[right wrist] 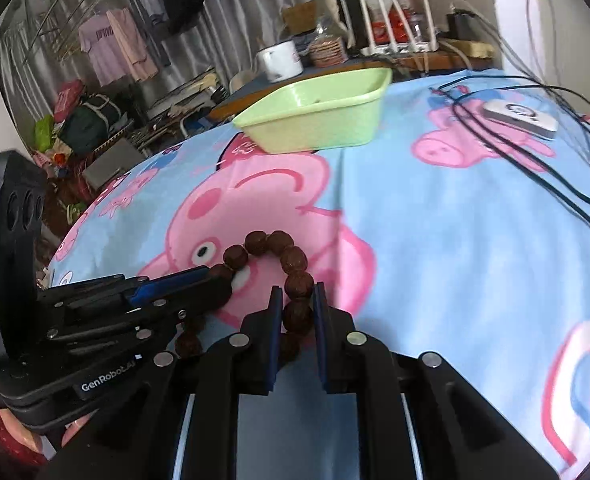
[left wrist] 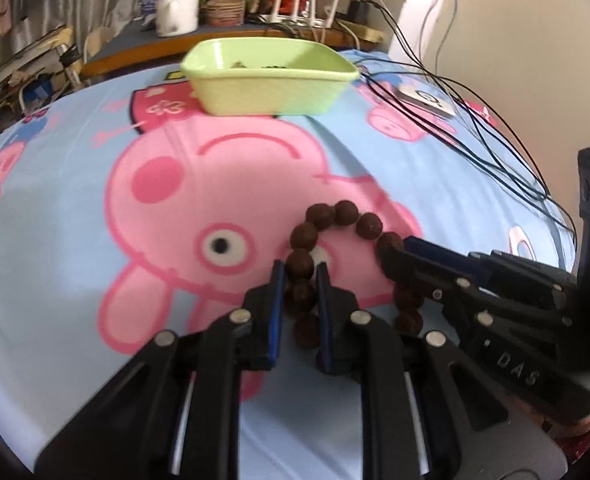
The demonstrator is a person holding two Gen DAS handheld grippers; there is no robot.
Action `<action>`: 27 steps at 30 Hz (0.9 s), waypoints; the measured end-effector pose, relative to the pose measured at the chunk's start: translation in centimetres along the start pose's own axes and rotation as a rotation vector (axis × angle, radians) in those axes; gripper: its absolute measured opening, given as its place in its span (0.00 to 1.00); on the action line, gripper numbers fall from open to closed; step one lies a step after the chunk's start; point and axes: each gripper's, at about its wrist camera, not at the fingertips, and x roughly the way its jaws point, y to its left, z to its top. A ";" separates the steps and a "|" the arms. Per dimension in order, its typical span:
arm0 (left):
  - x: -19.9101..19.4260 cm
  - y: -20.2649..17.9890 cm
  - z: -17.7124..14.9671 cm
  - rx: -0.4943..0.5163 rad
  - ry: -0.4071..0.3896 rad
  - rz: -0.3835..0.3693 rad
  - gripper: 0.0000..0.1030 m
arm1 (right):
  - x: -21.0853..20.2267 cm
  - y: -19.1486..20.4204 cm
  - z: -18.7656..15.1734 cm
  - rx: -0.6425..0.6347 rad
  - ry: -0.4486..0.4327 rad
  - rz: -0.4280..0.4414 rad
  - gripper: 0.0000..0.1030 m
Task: Organize jewelry
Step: 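Reach the right tool to the brown wooden bead bracelet and grasp it, then lift the brown bracelet into the green basket and open the right tool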
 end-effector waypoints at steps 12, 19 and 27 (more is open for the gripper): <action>-0.3 -1.1 -1.1 0.032 -0.032 0.046 0.14 | -0.3 -0.4 -0.5 0.010 -0.030 0.000 0.00; -0.9 0.7 0.0 -0.044 -0.024 -0.066 0.14 | -1.3 0.6 0.4 -0.019 -0.078 0.010 0.00; -1.9 2.7 7.0 -0.038 -0.111 -0.068 0.14 | -1.0 1.8 6.9 -0.080 -0.181 0.029 0.00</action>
